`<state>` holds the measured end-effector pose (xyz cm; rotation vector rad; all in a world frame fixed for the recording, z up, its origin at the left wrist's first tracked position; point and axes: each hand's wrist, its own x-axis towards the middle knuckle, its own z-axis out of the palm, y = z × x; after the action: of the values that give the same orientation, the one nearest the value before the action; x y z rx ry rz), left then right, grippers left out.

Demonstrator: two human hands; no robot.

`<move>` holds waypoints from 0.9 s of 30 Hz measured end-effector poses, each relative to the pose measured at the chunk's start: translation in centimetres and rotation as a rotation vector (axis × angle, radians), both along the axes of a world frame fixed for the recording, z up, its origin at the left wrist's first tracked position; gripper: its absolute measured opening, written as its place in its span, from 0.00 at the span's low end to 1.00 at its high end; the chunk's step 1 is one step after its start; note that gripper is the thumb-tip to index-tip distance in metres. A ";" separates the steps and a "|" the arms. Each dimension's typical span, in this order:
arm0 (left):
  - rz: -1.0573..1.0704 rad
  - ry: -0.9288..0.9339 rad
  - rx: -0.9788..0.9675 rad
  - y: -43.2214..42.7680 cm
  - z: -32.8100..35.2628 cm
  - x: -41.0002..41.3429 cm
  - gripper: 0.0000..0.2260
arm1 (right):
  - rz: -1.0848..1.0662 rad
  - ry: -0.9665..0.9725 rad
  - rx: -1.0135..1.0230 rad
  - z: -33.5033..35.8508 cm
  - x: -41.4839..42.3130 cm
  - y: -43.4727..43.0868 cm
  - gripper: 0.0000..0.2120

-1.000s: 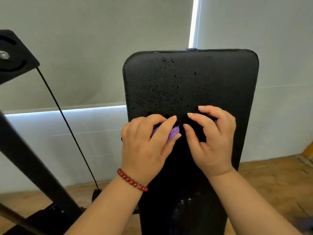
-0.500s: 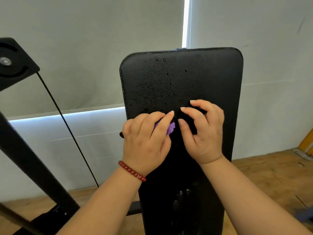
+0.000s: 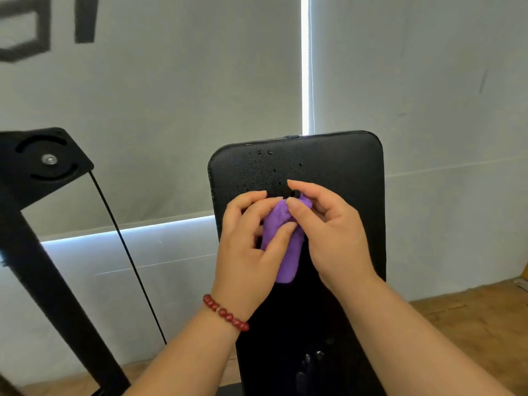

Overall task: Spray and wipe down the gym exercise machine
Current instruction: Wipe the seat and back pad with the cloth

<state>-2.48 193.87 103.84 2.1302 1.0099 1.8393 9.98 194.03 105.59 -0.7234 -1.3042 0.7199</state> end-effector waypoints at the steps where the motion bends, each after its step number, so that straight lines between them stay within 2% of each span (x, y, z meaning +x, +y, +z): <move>1: -0.045 0.001 -0.004 0.0 0.3 -0.3 0.14 | -0.021 0.035 0.005 0.5 0.1 0.2 0.13; 3: -0.036 0.028 0.051 0.6 1.1 -1.4 0.17 | -0.083 0.051 0.033 1.5 0.3 0.8 0.12; 6: 0.234 0.130 0.207 2.8 2.6 -3.6 0.18 | -0.226 -0.048 0.110 4.0 0.4 1.7 0.13; 8: 0.365 0.175 0.243 4.5 3.3 -4.5 0.19 | -0.318 -0.111 0.194 5.7 0.0 2.0 0.15; 10: 0.343 0.152 0.201 5.7 3.5 -4.5 0.20 | -0.420 -0.193 0.314 6.7 -0.7 2.4 0.15; 13: 0.210 0.045 0.144 6.7 3.2 -4.2 0.20 | -0.530 -0.393 0.506 6.1 -1.5 3.8 0.04; 16: 0.168 -0.006 0.143 7.2 2.8 -4.4 0.18 | -0.668 -0.588 0.653 4.2 -2.0 5.0 0.13; 20: 0.153 -0.020 0.156 7.3 2.7 -4.5 0.18 | -0.722 -0.664 0.662 3.1 -2.1 4.7 0.15; 23: 0.150 -0.037 0.157 7.4 2.6 -4.5 0.18 | -0.670 -0.590 0.800 4.2 -1.8 4.0 0.17; 25: 0.147 -0.043 0.165 7.5 2.5 -4.5 0.18 | -0.689 -0.604 0.944 5.5 -1.4 4.2 0.12; 27: 0.144 -0.043 0.157 7.5 2.5 -4.5 0.18 | -0.700 -0.715 1.029 5.4 -1.3 5.1 0.07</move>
<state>-7.02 201.33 106.37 2.1439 1.0679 2.0861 8.70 199.12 111.03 -0.5028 -1.6552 -0.8311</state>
